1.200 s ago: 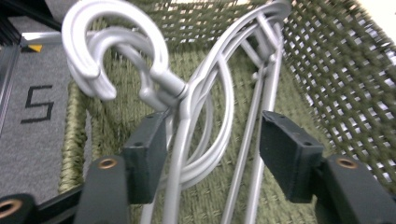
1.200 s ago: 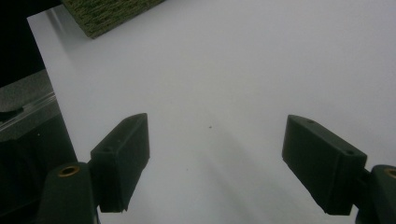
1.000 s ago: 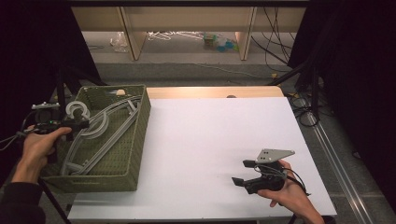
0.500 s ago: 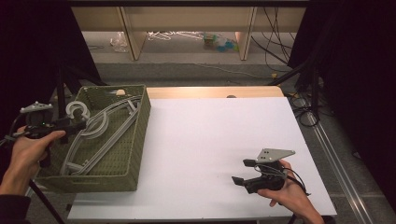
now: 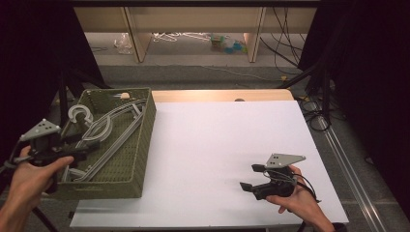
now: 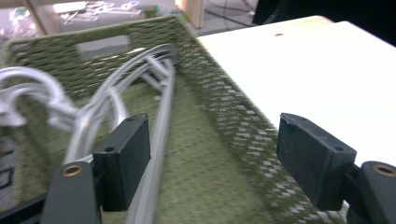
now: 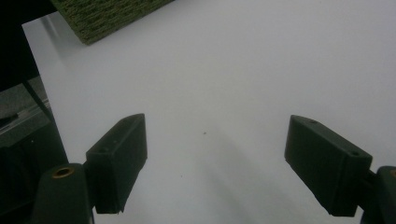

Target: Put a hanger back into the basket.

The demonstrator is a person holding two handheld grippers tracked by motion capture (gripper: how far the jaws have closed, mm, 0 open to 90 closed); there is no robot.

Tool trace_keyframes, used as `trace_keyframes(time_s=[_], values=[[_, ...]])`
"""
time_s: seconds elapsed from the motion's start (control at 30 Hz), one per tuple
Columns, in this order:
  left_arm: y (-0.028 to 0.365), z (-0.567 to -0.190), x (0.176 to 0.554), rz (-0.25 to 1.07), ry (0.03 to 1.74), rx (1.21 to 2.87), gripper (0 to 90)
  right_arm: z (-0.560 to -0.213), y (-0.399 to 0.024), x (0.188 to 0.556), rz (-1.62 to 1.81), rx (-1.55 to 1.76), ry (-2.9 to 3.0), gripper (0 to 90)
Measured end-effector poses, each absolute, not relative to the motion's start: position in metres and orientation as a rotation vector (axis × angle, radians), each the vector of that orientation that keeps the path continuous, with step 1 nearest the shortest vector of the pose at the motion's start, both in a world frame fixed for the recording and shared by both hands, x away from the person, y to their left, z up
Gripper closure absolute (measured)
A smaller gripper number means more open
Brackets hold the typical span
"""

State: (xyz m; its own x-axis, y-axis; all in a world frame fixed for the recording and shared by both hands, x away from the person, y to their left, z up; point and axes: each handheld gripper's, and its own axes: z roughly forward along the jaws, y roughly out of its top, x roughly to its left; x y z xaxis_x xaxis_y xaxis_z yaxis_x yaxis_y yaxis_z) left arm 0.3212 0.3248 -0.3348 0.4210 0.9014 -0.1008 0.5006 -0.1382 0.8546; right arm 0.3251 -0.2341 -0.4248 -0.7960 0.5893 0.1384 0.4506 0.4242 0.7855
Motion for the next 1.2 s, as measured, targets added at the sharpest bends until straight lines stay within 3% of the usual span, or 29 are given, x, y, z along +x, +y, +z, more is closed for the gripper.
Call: trace_keyframes(time_s=[0.17,0.57,1.2], values=[[0.296,-0.343,0.307,0.496,1.118,1.814,25.7,-0.426,-0.234,0.326,1.316,0.919,2.507,22.1],[0.235,-0.369,0.299,0.483,1.009,1.777,22.8,-0.425,-0.236,0.326,1.339,0.923,2.486,21.4],[0.204,-0.419,0.28,0.542,0.9,1.76,16.3,-0.428,-0.242,0.304,1.397,0.957,2.387,16.6]])
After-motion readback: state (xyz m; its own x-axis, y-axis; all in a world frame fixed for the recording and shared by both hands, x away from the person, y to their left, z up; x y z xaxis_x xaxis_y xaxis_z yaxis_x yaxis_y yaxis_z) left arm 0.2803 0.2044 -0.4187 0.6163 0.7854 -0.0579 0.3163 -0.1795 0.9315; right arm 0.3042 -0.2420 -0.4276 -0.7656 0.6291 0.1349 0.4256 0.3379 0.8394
